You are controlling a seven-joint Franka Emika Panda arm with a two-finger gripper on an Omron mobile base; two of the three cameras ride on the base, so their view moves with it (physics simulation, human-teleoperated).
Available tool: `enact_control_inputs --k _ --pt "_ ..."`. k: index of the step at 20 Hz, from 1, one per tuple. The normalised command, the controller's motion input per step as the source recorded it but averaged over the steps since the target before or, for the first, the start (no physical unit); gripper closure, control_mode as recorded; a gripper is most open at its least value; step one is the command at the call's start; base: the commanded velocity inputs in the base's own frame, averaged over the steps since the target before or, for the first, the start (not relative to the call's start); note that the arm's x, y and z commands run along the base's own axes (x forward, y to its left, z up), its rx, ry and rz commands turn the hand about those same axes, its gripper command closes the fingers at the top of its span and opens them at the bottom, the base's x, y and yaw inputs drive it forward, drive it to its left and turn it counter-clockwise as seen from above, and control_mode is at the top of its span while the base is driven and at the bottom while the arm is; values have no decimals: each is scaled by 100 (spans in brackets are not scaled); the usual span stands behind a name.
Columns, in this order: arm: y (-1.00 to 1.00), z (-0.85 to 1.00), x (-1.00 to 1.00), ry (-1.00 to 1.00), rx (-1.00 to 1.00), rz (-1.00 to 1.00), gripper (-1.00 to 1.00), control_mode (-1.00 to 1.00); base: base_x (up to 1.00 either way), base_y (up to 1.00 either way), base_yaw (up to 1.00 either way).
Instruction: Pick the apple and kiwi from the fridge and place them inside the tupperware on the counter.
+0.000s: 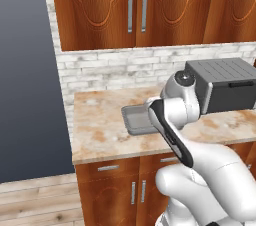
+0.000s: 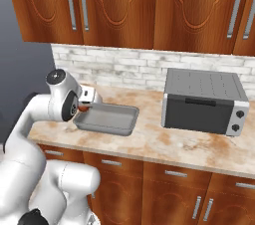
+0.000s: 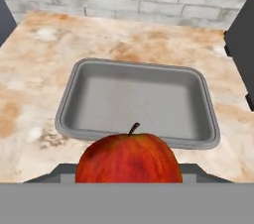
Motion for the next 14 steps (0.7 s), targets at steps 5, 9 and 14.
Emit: enact_control_inputs --k 5,9,14 --pt "-8 -53 58 6 0 0 100 -100 0 0 0" --pt "-1 -45 62 9 0 0 100 -100 0 0 0" --pt "0 -40 63 11 0 0 100 -100 0 0 0"
